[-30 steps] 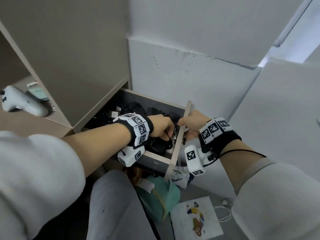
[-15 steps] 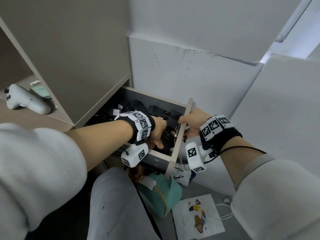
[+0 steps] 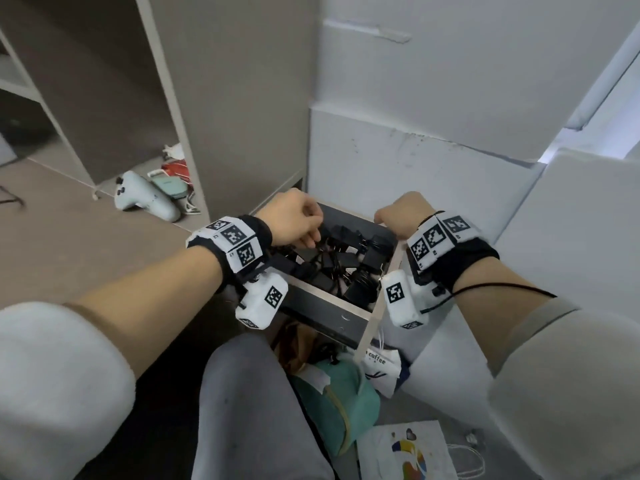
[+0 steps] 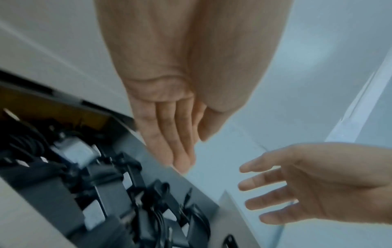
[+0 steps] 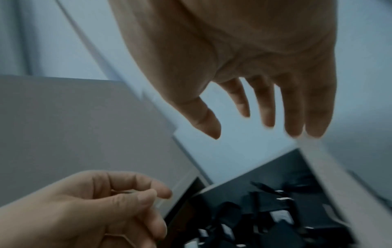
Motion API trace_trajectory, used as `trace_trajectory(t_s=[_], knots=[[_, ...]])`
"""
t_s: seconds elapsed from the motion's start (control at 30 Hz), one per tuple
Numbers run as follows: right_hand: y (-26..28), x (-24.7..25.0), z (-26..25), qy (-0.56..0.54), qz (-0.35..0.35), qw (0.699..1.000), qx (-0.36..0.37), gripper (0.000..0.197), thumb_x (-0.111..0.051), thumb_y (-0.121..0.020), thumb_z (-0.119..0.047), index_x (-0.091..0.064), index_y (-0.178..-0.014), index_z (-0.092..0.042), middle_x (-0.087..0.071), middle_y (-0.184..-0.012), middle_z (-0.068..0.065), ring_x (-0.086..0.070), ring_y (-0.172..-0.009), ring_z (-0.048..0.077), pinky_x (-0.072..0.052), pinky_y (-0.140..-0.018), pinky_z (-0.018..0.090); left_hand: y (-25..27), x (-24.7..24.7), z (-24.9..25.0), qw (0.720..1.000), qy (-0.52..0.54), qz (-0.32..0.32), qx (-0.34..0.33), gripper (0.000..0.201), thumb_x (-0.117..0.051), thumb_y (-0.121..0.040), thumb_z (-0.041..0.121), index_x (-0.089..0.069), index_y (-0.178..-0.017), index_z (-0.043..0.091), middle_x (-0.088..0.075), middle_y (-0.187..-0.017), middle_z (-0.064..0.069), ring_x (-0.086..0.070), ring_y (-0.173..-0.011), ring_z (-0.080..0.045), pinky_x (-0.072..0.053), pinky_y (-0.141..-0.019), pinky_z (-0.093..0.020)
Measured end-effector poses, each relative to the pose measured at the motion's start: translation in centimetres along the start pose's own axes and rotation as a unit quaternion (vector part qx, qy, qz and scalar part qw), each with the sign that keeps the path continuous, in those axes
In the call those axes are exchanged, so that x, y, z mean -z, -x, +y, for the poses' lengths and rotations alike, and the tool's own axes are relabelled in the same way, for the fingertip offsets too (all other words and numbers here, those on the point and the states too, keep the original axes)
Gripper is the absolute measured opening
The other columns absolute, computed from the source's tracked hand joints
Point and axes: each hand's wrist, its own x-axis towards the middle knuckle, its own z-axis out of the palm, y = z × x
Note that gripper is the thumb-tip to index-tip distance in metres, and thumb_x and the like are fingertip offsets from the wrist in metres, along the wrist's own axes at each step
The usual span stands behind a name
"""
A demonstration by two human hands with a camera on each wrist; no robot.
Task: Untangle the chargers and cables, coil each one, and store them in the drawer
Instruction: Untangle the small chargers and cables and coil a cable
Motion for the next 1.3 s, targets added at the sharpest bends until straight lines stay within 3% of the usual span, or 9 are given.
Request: trace_trajectory(t_s=[0.13,0.3,0.6,0.77,0.83,0.93,1.07,1.17,1.3], knots=[[4.5,-2.3,-5.1,-0.088,-0.079,0.992,0.046,0.01,-0.057,-0.093,-0.008,-0.057,-0.094,0.001,-0.071,-0.086,0.019,-0.065,-0.068,0.028,-0.054,-0.052,0.028,6.1,4.6,-1.4,0.985,-0.001,0.172,-0.034,0.018,-0.05,-0.097,0.004,-0.065,-0.089,0.01,-0.075,-0.072,-0.006,-0.073,-0.061,-0.016,-0.06,-0.059,-0.03],[10.4,-8.2,-12.1,-0.069,-0.182,0.963,0.187,0.013,-0.057,-0.094,-0.007,-0.064,-0.087,0.001,-0.073,-0.082,0.016,-0.068,-0.066,0.022,-0.059,-0.066,0.033,15.8,10.7,-4.7,0.949,-0.03,0.315,-0.001,0.019,-0.049,-0.093,0.004,-0.066,-0.087,0.01,-0.074,-0.069,-0.004,-0.069,-0.055,-0.015,-0.05,-0.049,-0.02],[21.3,-20.9,-25.3,-0.062,-0.334,0.868,0.363,0.007,-0.056,-0.096,-0.006,-0.062,-0.093,-0.005,-0.068,-0.085,0.017,-0.066,-0.066,0.022,-0.058,-0.057,0.029,32.5,23.1,-12.0,0.864,-0.066,0.485,0.118,0.02,-0.05,-0.089,0.002,-0.068,-0.085,0.01,-0.074,-0.066,-0.004,-0.067,-0.05,-0.011,-0.048,-0.046,-0.019],[25.3,-28.0,-31.3,-0.054,-0.367,0.843,0.39,0.01,-0.058,-0.094,-0.002,-0.06,-0.087,-0.009,-0.059,-0.085,0.012,-0.056,-0.068,0.019,-0.058,-0.063,0.035,39.2,28.7,-16.4,0.822,-0.11,0.52,0.206,0.017,-0.057,-0.09,0.008,-0.074,-0.089,0.011,-0.074,-0.083,-0.006,-0.071,-0.082,-0.025,-0.057,-0.073,-0.032],[26.0,-31.0,-33.2,-0.027,-0.349,0.842,0.41,0.022,-0.064,-0.091,-0.009,-0.06,-0.112,-0.01,-0.059,-0.105,0.009,-0.06,-0.082,0.02,-0.06,-0.081,0.044,40.9,30.5,-18.4,0.798,-0.14,0.533,0.242,0.018,-0.062,-0.091,0.013,-0.073,-0.104,0.008,-0.072,-0.098,-0.01,-0.066,-0.096,-0.027,-0.049,-0.08,-0.028],[26.3,-34.6,-35.8,0.025,-0.275,0.852,0.445,0.085,-0.075,-0.085,-0.026,-0.025,-0.153,-0.013,-0.037,-0.148,0.017,-0.043,-0.134,0.033,-0.04,-0.111,0.046,42.0,32.7,-21.5,0.787,-0.134,0.521,0.302,0.045,-0.071,-0.089,0.029,-0.059,-0.128,0.011,-0.062,-0.125,-0.014,-0.059,-0.114,-0.03,-0.048,-0.096,-0.035],[25.6,-37.8,-38.9,0.079,-0.22,0.868,0.438,0.122,-0.081,-0.08,-0.04,0.011,-0.159,-0.024,-0.006,-0.161,0.02,-0.02,-0.147,0.042,-0.026,-0.117,0.049,41.5,35.1,-24.0,0.817,-0.147,0.423,0.363,0.099,-0.075,-0.072,0.068,-0.031,-0.153,0.033,-0.036,-0.149,-0.017,-0.044,-0.134,-0.038,-0.038,-0.113,-0.051],[23.8,-40.3,-40.9,0.155,-0.226,0.859,0.431,0.13,-0.084,-0.075,-0.046,0.014,-0.159,-0.026,-0.012,-0.162,0.023,-0.023,-0.147,0.043,-0.027,-0.116,0.052,40.0,36.5,-25.4,0.849,-0.145,0.332,0.385,0.112,-0.072,-0.066,0.079,-0.016,-0.157,0.046,-0.028,-0.156,-0.011,-0.041,-0.139,-0.035,-0.036,-0.115,-0.048],[22.3,-42.9,-42.0,0.163,-0.32,0.811,0.462,0.119,-0.088,-0.072,-0.037,-0.011,-0.16,-0.019,-0.04,-0.155,0.011,-0.044,-0.138,0.03,-0.038,-0.112,0.039,38.8,38.0,-27.4,0.893,-0.161,0.212,0.363,0.096,-0.082,-0.067,0.065,-0.038,-0.149,0.046,-0.056,-0.138,0.012,-0.054,-0.127,-0.016,-0.04,-0.111,-0.036]])
